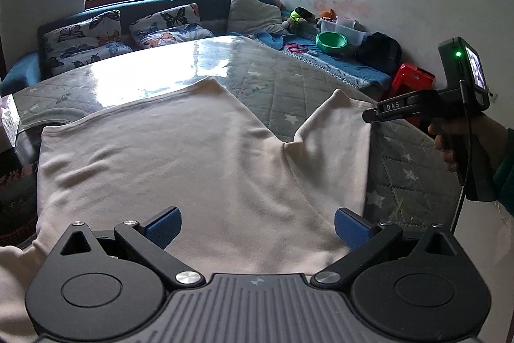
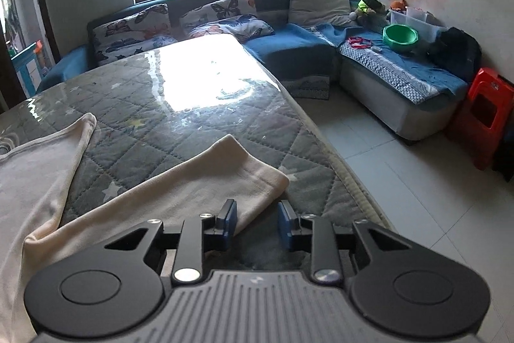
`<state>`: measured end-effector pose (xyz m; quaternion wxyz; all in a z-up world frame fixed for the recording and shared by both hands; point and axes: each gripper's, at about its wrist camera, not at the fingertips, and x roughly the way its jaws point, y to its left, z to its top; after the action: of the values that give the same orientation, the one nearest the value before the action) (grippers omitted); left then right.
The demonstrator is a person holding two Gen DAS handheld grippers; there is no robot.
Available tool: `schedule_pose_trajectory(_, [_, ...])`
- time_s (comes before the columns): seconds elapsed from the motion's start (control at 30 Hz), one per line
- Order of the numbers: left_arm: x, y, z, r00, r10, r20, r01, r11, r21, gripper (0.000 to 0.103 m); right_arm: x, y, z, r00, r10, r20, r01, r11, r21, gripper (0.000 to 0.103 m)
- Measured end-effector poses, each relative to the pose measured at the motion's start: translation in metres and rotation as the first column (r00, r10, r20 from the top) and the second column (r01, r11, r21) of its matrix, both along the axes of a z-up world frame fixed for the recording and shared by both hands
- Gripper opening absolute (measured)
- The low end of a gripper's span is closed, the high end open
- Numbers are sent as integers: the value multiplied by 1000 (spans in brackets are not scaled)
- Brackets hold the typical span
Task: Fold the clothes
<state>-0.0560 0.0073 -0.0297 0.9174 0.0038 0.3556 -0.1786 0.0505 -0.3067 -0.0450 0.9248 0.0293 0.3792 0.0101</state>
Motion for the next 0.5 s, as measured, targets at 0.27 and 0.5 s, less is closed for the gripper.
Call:
schedule_pose_trajectory(0.27, [-2, -2, -4, 1000, -5, -10, 5, 1000, -4, 103, 4, -4, -1, 1000, -23, 4, 23, 999, 34, 28])
schedule_pose_trajectory(0.5, [-3, -7, -3, 1000, -14, 3, 14, 1000, 5, 103, 14, -2, -4, 1000, -22, 9, 22, 999, 25, 7])
